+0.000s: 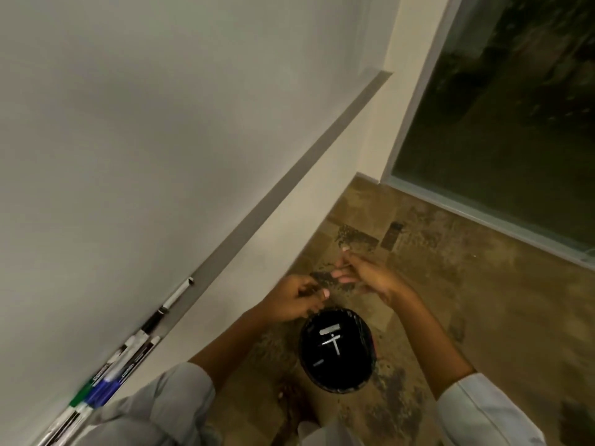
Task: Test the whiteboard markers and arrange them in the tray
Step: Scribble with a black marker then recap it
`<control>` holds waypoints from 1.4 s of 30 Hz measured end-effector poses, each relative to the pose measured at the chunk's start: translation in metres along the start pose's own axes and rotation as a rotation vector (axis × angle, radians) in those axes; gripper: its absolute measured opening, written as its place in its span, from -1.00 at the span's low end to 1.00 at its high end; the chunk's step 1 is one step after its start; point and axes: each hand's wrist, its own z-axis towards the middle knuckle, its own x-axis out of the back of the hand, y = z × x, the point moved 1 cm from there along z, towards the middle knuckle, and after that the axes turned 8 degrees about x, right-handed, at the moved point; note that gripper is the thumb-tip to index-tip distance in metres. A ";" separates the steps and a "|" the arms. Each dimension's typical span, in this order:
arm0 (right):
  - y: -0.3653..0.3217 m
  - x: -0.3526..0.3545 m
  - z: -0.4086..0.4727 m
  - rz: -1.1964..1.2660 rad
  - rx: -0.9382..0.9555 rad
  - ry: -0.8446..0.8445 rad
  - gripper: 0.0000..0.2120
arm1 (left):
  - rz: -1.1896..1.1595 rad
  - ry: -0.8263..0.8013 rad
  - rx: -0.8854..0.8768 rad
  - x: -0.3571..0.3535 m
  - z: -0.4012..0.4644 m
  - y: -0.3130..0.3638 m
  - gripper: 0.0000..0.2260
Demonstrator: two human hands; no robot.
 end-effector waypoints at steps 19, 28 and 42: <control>-0.070 -0.227 0.079 -0.181 0.033 -0.504 -0.75 | 0.038 0.624 0.587 0.146 -0.132 -0.118 -0.63; -0.048 -0.316 0.113 -0.042 -0.036 -0.437 -0.88 | -0.104 0.633 0.551 0.136 -0.163 -0.136 -0.54; -0.055 -0.344 0.105 0.216 -0.304 -0.339 -0.84 | -0.075 0.578 0.631 0.139 -0.174 -0.170 -0.25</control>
